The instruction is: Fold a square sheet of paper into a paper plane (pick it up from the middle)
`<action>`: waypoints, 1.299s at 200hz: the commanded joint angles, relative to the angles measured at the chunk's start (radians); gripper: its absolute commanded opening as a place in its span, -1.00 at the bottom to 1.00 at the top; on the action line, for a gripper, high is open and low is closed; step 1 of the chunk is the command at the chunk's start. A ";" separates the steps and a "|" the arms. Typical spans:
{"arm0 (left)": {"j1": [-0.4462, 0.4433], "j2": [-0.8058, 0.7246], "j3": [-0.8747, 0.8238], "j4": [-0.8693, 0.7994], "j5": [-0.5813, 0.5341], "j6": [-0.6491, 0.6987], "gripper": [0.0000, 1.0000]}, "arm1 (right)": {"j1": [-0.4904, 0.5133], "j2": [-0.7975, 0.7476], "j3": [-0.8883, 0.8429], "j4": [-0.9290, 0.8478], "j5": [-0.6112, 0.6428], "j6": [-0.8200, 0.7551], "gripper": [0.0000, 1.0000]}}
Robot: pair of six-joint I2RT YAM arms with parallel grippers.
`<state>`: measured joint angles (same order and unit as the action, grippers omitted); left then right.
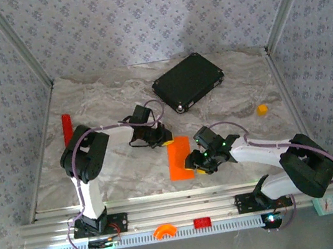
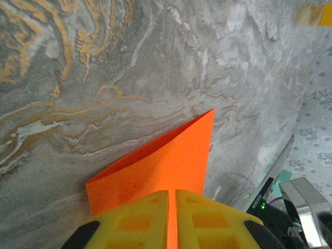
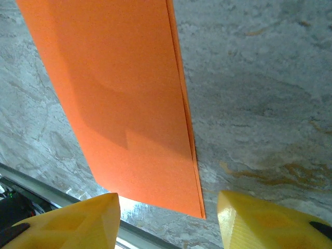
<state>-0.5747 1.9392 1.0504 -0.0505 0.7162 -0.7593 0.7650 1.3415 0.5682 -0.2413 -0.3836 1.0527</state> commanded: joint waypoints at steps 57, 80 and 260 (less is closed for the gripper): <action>-0.001 0.047 -0.035 -0.055 -0.056 0.049 -0.75 | 0.016 -0.032 -0.054 0.062 -0.054 0.047 0.11; -0.001 0.046 -0.034 -0.058 -0.059 0.052 -0.75 | 0.013 -0.026 -0.054 0.100 -0.069 0.053 0.08; -0.004 0.044 -0.034 -0.068 -0.065 0.045 -0.76 | 0.005 0.014 -0.018 0.164 -0.078 0.059 -0.08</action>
<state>-0.5743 1.9610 1.0443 -0.0528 0.7017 -0.7227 0.7731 1.3621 0.5236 -0.0998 -0.4541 1.1007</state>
